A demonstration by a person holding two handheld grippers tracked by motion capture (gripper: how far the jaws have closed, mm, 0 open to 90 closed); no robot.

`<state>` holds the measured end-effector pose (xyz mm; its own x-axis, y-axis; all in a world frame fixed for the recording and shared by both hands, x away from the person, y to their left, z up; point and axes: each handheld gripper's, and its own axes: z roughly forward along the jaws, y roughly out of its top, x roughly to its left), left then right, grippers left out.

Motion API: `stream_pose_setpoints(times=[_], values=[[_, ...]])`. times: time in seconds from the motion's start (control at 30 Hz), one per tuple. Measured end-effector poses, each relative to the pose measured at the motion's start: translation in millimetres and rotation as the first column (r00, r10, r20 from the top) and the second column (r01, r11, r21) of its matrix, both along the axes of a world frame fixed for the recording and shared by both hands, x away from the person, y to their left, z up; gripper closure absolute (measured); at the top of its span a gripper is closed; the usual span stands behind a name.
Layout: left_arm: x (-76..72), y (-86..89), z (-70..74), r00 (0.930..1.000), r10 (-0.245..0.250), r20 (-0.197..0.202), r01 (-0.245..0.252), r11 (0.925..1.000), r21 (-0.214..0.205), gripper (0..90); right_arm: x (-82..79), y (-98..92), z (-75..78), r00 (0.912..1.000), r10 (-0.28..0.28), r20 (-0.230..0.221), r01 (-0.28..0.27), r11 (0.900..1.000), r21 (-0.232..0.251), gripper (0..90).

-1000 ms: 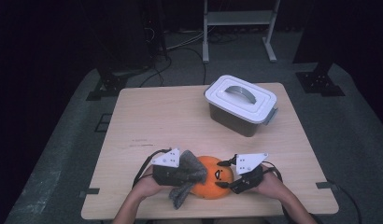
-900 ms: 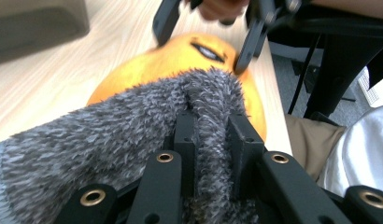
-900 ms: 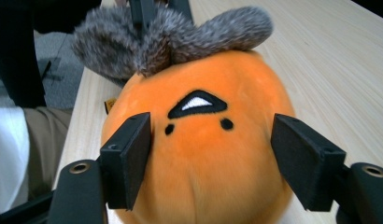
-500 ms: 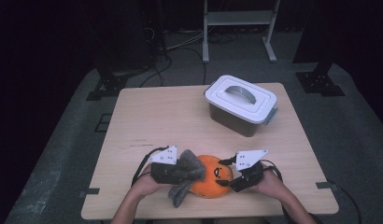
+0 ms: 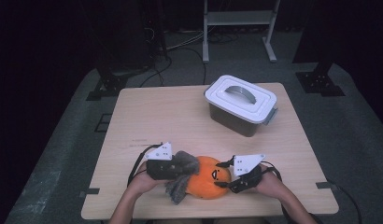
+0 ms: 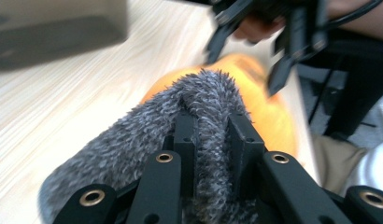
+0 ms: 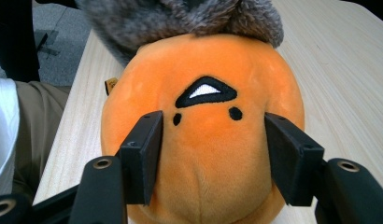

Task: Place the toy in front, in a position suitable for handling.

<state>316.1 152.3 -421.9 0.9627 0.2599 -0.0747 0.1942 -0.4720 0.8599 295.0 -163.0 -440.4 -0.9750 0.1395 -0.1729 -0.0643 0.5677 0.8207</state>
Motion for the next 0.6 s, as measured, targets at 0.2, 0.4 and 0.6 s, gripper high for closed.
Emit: stream_pose_setpoints(times=[0.2, 0.4, 0.6], values=[[1.9, 4.2, 0.4, 0.9997, -0.008, -0.025, 0.007, 0.9985, -0.054, 75.6, -2.3, 0.3, 0.4, 0.9998, 0.012, 0.018, -0.012, 0.9999, -0.009, 39.9], [-6.5, -18.9, 12.2, 0.9950, -0.099, -0.003, 0.098, 0.9879, -0.120, 75.5, -5.1, 6.1, 0.5, 0.9982, 0.040, 0.045, -0.039, 0.9991, -0.016, 39.8], [-5.7, -25.0, 6.7, 0.9957, -0.091, -0.018, 0.089, 0.9939, -0.064, 75.7, -6.3, 7.3, 0.2, 0.9990, 0.035, 0.028, -0.035, 0.9994, -0.002, 36.1]])
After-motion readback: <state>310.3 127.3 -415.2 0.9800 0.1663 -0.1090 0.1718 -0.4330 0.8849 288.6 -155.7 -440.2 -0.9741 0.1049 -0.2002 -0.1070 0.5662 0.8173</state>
